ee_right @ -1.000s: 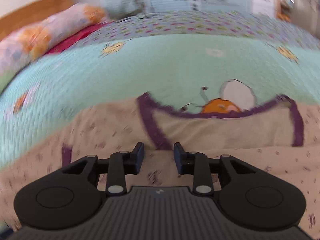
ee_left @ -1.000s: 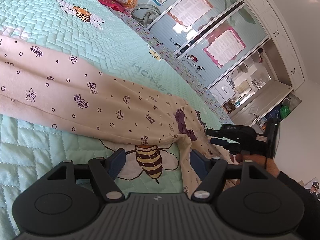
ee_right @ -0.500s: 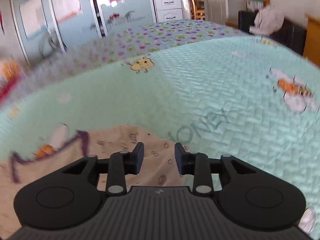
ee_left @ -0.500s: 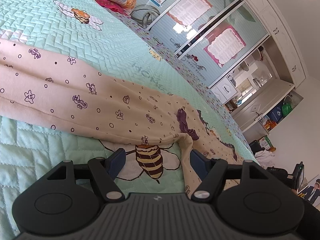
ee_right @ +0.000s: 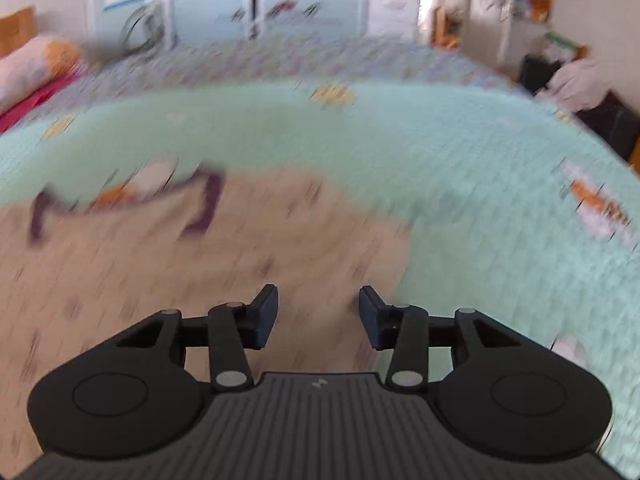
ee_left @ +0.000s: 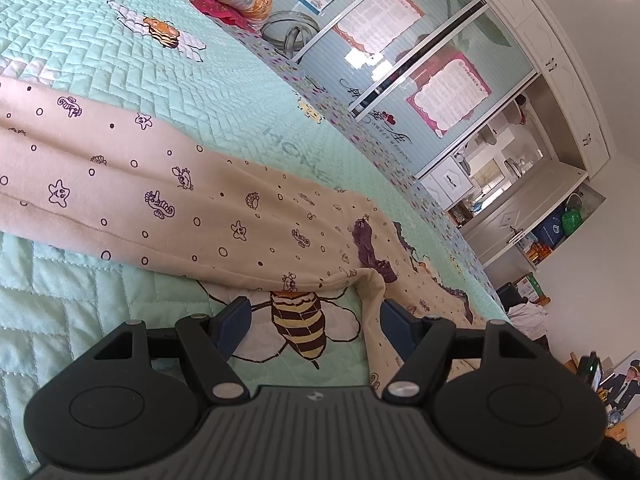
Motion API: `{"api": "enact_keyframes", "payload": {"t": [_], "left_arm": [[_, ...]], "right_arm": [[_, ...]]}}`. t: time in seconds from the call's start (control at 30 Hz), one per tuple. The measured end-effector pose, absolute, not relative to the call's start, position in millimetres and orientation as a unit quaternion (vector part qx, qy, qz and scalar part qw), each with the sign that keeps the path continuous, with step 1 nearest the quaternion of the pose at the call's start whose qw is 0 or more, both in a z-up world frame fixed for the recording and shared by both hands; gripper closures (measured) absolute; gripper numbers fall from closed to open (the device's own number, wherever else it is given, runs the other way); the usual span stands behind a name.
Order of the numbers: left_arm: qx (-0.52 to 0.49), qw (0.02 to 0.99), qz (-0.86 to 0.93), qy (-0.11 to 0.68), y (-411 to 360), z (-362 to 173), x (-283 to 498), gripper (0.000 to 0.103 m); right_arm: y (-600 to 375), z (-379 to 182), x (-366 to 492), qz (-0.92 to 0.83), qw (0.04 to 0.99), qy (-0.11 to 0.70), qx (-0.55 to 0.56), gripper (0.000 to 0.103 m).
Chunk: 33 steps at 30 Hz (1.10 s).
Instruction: Fold clothes
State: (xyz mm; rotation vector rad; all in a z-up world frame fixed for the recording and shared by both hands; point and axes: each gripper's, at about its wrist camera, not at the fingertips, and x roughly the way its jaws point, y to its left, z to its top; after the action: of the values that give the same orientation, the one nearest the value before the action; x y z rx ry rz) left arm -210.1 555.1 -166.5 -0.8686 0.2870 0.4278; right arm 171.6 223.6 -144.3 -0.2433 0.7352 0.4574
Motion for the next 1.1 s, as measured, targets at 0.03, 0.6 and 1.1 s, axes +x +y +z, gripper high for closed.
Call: {"api": "enact_keyframes", "payload": {"t": [0.03, 0.6, 1.1], "left_arm": [[-0.416, 0.875, 0.205, 0.137, 555, -166, -210, 0.029], [-0.418, 0.874, 0.205, 0.137, 556, -165, -210, 0.029], [-0.556, 0.765, 0.324, -0.026, 567, -147, -331, 0.028]], "right_arm": [[217, -147, 160, 0.222, 0.905, 0.340, -0.130, 0.057], [221, -139, 56, 0.272, 0.911, 0.292, -0.100, 0.043], [217, -167, 15, 0.264, 0.918, 0.276, -0.103, 0.026]]}}
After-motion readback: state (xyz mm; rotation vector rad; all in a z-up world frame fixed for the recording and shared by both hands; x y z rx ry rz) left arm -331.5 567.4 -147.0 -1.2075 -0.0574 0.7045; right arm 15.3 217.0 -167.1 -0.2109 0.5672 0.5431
